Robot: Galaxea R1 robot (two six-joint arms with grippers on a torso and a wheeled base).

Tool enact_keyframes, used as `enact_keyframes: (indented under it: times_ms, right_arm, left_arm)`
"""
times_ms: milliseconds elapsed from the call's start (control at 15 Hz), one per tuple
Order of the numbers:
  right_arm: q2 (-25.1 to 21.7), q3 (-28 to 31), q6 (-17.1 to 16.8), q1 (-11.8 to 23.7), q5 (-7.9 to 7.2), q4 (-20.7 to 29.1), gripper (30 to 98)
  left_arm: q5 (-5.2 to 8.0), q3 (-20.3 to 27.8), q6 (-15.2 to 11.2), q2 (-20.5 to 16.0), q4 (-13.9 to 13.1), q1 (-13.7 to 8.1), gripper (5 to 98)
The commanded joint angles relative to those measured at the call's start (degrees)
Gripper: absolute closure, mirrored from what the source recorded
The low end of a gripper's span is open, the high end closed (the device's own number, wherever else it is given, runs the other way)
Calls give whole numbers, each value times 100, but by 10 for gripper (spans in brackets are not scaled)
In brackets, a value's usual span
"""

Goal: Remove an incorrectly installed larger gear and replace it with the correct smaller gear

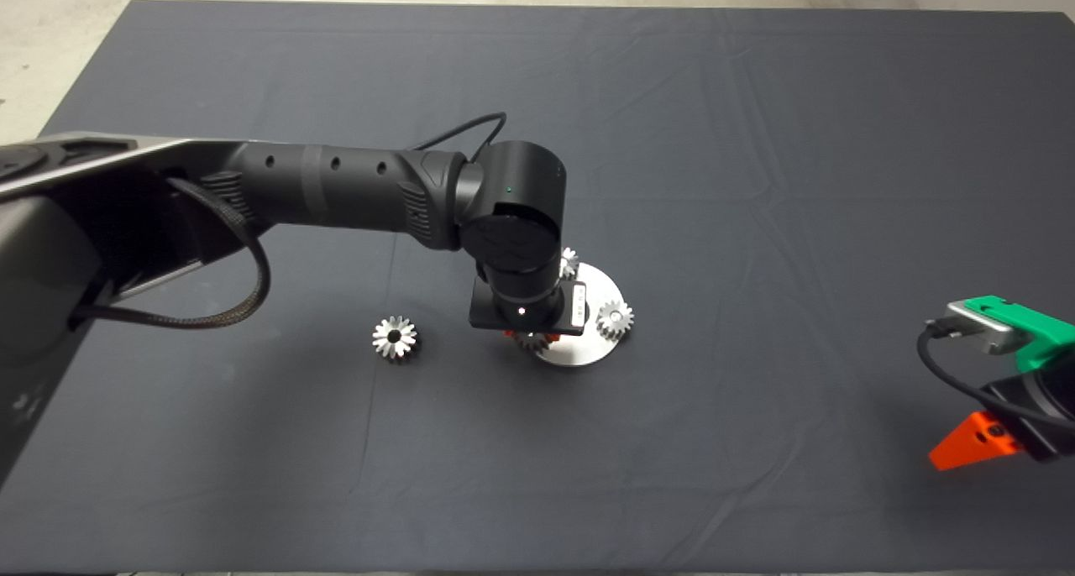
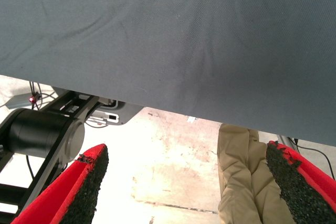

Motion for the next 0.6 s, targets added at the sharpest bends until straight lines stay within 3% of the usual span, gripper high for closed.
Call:
enact_keyframes:
  times_ms: [0,533]
  right_arm:
    - [36,54,-22,60,-505,-201,493]
    - [36,54,-31,52,-496,-251,493]
  left_arm:
    - [374,-408,146,214,197,18,789]
    - [348,-575,265,304,162,26,793]
